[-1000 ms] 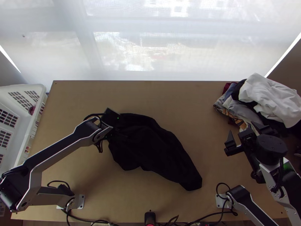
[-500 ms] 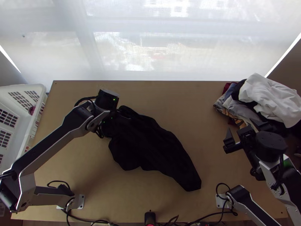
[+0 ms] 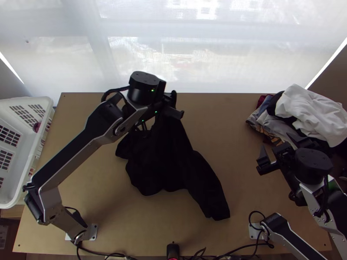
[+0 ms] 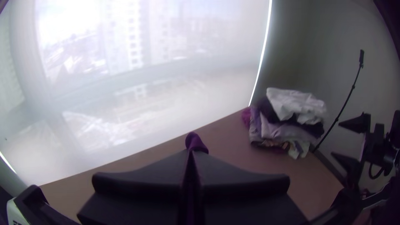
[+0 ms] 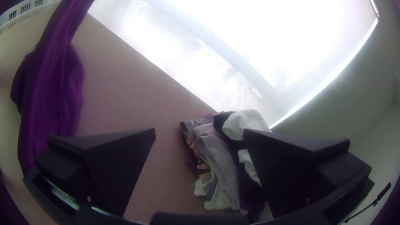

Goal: Fold the t-shirt

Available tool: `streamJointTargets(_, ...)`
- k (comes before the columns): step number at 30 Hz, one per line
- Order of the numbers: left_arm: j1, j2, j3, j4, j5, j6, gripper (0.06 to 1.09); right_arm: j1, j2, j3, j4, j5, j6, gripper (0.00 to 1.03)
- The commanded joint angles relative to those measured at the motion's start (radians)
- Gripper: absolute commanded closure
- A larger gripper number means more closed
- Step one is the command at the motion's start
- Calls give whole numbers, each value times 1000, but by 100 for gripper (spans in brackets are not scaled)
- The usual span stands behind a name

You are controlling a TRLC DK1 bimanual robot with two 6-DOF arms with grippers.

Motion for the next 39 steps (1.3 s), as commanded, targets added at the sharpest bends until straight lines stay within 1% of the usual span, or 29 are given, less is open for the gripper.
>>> streamJointTargets(1,-125,174,252,219,-62,6,105,-2,8,-7,-2,0,12,5)
streamJointTargets(5,-171,235,252,466,-202,114,105,-12,8,10,-18,0,11,5)
streamJointTargets(8,-170,254,252,583,-255,160,105,-23,6,28,-31,1,11,5)
streamJointTargets(10,-162,255,252,673,-295,224,105,-26,3,35,-39,1,9,5)
streamJointTargets(12,-152,260,248,776,-332,335,105,-26,0,32,-44,1,9,5)
streamJointTargets(15,-119,292,237,966,-381,556,105,-21,2,21,-42,0,14,5)
streamJointTargets(16,-105,307,237,1006,-387,609,105,-18,6,19,-36,0,14,5)
streamJointTargets(17,-87,318,237,1015,-390,626,105,-15,12,19,-33,0,17,5)
streamJointTargets(20,-56,347,233,1022,-392,623,105,-11,28,18,-27,-2,24,5)
streamJointTargets(25,-52,425,205,1025,-392,643,105,14,38,13,-27,0,24,5)
streamJointTargets(27,-66,456,197,1014,-392,707,88,23,38,15,-28,-2,23,5)
streamJointTargets(28,-72,467,183,1003,-393,738,77,29,38,15,-31,-2,23,5)
streamJointTargets(29,-79,470,165,1000,-404,778,59,34,38,13,-34,0,23,5)
streamJointTargets(30,-87,465,139,999,-424,790,37,38,38,12,-34,-2,23,5)
streamJointTargets(31,-90,450,104,985,-436,790,11,43,38,8,-36,-2,24,5)
streamJointTargets(32,-93,425,62,960,-439,792,10,49,38,5,-36,-2,24,5)
streamJointTargets(36,-87,246,-183,965,-436,763,10,77,60,-27,-48,-8,26,5)
streamJointTargets(39,-72,117,-327,919,-436,743,11,95,66,-80,-61,-101,52,5)
